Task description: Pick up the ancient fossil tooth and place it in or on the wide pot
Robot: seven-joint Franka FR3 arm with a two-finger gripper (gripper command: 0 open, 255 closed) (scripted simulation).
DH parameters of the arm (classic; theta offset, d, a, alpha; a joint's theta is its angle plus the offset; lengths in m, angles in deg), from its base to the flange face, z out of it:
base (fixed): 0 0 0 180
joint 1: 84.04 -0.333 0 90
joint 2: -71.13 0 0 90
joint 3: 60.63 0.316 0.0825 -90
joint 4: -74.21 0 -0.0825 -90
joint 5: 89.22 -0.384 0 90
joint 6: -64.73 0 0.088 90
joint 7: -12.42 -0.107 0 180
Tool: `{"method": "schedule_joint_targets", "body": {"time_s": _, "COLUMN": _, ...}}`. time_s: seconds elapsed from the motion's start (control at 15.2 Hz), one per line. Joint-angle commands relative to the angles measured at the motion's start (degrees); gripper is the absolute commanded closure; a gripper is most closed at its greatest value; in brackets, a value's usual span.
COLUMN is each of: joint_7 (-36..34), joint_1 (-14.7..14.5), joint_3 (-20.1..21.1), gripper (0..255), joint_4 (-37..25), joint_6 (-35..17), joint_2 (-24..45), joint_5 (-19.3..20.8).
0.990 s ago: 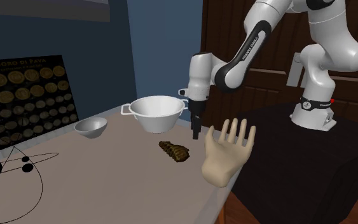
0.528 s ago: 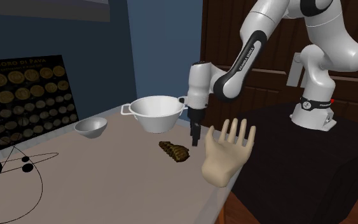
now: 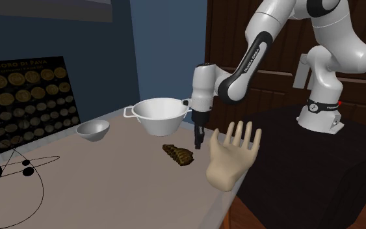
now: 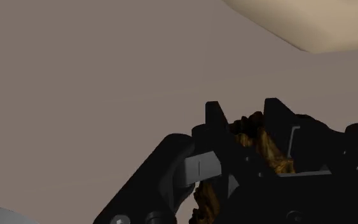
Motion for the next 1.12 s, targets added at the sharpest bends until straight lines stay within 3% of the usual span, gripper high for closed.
{"method": "schedule_joint_targets", "body": {"time_s": 0.0, "joint_7": 0.0, "joint_1": 0.0, "joint_3": 0.0, "gripper": 255, "joint_4": 0.0, "joint_6": 0.0, "joint_2": 0.0, "joint_5": 0.0}}
{"method": "schedule_joint_targets", "body": {"time_s": 0.46, "joint_7": 0.0, "joint_1": 0.0, "joint_3": 0.0, "gripper": 255, "joint_4": 0.0, "joint_6": 0.0, "joint_2": 0.0, "joint_5": 0.0}}
{"method": "schedule_joint_targets", "body": {"time_s": 0.53, "joint_7": 0.0, "joint_1": 0.0, "joint_3": 0.0, "gripper": 0, "joint_4": 0.0, "joint_6": 0.0, "joint_2": 0.0, "joint_5": 0.0}}
{"method": "schedule_joint_targets", "body": {"time_s": 0.79, "joint_7": -20.3, "joint_1": -10.4, "joint_3": -10.0, "gripper": 0, "joint_4": -13.8, "joint_6": 7.1, "joint_2": 8.1, "joint_5": 3.6}}
{"method": "schedule_joint_targets", "body": {"time_s": 0.99, "joint_7": -33.4, "joint_1": -14.3, "joint_3": -15.7, "gripper": 0, "joint_4": -27.7, "joint_6": 15.9, "joint_2": 16.4, "joint_5": 4.9}}
{"method": "schedule_joint_targets", "body": {"time_s": 1.06, "joint_7": -34.0, "joint_1": -14.3, "joint_3": -15.9, "gripper": 0, "joint_4": -28.5, "joint_6": 16.4, "joint_2": 16.8, "joint_5": 5.0}}
